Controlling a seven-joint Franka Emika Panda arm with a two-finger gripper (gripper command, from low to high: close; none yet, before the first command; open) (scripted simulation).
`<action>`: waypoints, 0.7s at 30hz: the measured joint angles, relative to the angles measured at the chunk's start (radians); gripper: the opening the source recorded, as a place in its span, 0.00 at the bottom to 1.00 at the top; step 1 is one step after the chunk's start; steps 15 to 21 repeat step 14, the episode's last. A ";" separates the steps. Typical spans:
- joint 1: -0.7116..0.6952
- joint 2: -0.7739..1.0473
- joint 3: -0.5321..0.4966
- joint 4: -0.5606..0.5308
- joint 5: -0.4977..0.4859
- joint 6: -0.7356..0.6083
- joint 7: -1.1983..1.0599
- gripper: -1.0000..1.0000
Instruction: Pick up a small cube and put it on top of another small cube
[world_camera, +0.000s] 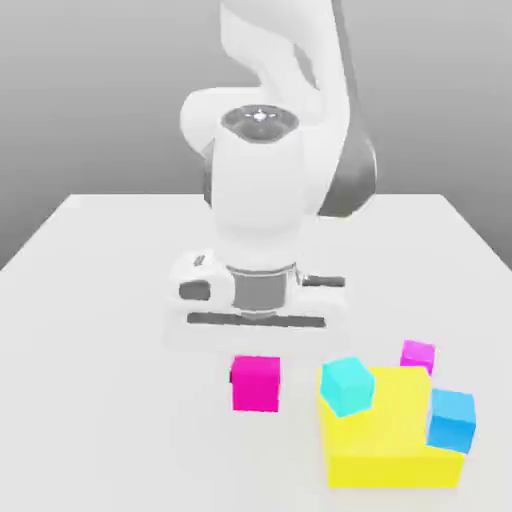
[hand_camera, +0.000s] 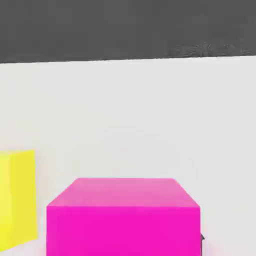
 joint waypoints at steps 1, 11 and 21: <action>0.017 0.002 0.031 0.021 0.003 -0.020 -0.028 0.00; 0.159 0.149 0.179 0.128 -0.040 0.014 -0.154 1.00; 0.159 0.149 0.179 0.128 -0.040 0.014 -0.154 1.00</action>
